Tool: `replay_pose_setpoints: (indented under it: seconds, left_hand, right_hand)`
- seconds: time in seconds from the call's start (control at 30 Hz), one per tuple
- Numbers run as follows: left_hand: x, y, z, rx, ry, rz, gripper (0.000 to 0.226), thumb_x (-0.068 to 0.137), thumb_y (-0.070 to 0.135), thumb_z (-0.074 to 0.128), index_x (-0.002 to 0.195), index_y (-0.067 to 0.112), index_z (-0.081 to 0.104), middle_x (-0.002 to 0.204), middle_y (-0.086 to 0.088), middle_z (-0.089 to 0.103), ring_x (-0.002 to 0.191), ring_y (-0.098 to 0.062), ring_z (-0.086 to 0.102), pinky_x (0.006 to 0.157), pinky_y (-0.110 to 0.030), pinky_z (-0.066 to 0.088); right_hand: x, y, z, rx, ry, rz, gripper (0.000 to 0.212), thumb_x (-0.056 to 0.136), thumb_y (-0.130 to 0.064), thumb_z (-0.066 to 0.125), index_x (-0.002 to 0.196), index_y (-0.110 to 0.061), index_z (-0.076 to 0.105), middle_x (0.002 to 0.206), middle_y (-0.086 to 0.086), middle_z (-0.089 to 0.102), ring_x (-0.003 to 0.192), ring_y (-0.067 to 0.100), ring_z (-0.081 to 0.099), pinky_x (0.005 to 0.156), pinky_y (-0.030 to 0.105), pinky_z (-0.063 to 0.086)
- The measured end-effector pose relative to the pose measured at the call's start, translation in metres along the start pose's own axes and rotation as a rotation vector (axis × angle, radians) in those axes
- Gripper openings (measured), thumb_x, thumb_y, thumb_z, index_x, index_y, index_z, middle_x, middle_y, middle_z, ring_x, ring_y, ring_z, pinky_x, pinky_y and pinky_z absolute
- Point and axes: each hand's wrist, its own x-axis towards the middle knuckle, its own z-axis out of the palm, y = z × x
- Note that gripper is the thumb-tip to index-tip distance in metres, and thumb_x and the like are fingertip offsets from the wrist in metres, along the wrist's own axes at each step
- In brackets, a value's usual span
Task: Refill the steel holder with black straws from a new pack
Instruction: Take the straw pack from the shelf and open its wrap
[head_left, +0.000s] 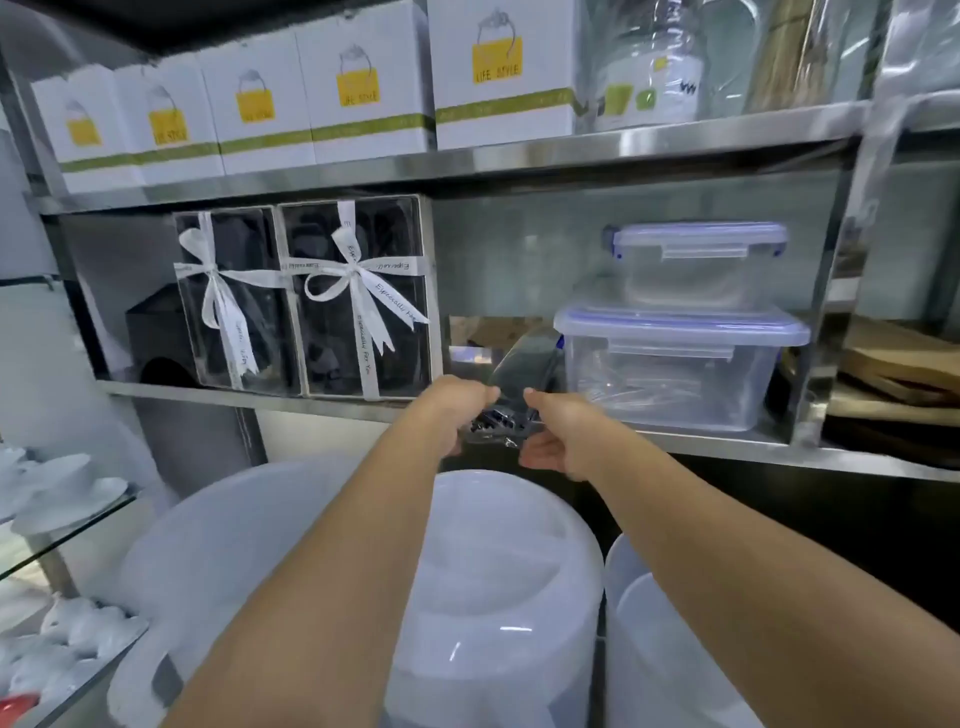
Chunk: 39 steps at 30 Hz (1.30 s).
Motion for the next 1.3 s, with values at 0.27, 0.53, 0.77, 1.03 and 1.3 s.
replay_pose_setpoints:
  seconds: [0.27,0.53,0.77,1.03,1.3]
  left_hand:
    - [0.017,-0.009,-0.002,-0.108,-0.121,-0.072,0.005,0.082,-0.002,0.062,0.085,0.002,0.059,0.077,-0.01,0.067,0.064,-0.015,0.063,0.069,-0.03,0.055]
    - [0.008,-0.018,-0.014,-0.426,-0.237,-0.138,0.057,0.075,0.035,0.073,0.119,0.004,0.054,0.111,-0.02,0.064,0.093,-0.033,0.065,0.074,-0.041,0.056]
    - [-0.029,-0.007,-0.015,-0.516,-0.301,-0.117,0.017,0.088,0.019,0.059,0.098,0.005,0.059,0.065,-0.012,0.07,0.052,-0.025,0.068,0.048,-0.031,0.053]
    - [-0.102,-0.003,-0.015,-0.556,-0.412,-0.064,0.009,0.085,0.013,0.057,0.086,0.005,0.062,0.074,-0.011,0.067,0.068,-0.025,0.065,0.06,-0.032,0.053]
    - [-0.205,0.0,0.007,-0.62,-0.534,-0.028,0.015,0.087,0.017,0.056,0.075,0.01,0.062,0.057,-0.004,0.069,0.051,-0.017,0.066,0.047,-0.022,0.052]
  right_hand:
    - [0.014,0.003,-0.006,0.364,-0.093,0.015,0.019,0.092,-0.005,0.051,0.109,0.002,0.053,0.089,0.021,0.064,0.071,0.028,0.065,0.053,0.035,0.053]
    - [-0.023,0.012,-0.011,0.392,-0.24,0.04,0.005,0.09,-0.003,0.052,0.091,0.001,0.055,0.083,0.018,0.061,0.069,0.025,0.062,0.044,0.027,0.056]
    - [-0.076,0.017,-0.013,0.339,-0.298,-0.055,0.005,0.083,-0.007,0.055,0.084,-0.004,0.059,0.082,0.015,0.06,0.059,0.023,0.06,0.044,0.023,0.052]
    - [-0.16,0.02,-0.047,0.157,-0.324,-0.148,0.019,0.086,-0.031,0.057,0.092,-0.013,0.06,0.084,0.01,0.064,0.066,0.021,0.063,0.054,0.028,0.054]
    - [-0.25,0.044,-0.08,0.152,-0.103,-0.215,0.05,0.08,-0.048,0.061,0.115,-0.012,0.055,0.103,0.013,0.068,0.082,0.026,0.066,0.048,0.027,0.052]
